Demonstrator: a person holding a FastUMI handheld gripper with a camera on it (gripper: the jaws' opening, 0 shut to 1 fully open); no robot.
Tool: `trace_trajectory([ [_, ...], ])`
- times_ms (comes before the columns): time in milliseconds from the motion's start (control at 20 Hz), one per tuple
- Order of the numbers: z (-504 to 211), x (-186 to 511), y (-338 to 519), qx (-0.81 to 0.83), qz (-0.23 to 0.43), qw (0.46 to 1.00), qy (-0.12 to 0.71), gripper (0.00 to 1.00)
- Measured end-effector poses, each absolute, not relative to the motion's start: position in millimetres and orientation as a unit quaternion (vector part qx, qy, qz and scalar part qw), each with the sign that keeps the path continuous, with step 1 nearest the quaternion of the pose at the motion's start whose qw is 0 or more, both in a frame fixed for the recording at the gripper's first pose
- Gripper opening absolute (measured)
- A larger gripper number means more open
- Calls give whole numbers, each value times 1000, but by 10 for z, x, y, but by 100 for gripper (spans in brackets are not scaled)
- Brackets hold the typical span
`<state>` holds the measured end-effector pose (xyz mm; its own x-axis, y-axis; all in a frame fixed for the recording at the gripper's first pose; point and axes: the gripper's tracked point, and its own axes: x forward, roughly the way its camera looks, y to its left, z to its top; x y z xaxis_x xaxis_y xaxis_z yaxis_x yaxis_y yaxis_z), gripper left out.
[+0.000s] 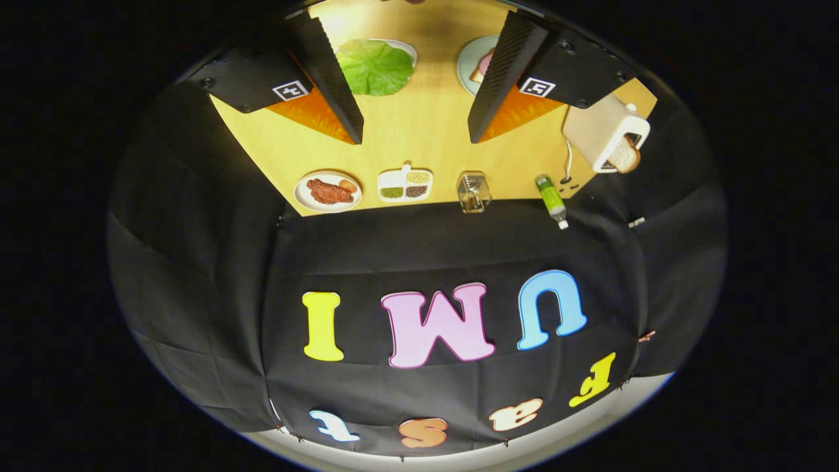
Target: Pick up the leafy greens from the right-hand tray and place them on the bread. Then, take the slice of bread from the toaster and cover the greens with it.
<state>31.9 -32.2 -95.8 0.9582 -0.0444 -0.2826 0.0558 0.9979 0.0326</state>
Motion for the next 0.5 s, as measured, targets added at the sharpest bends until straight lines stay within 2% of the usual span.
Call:
trace_trajectory([
  [250,-1734,396,-524,12,-37,969,245,100],
  [500,-2330,440,-726,-29,-30,953,300,100],
])
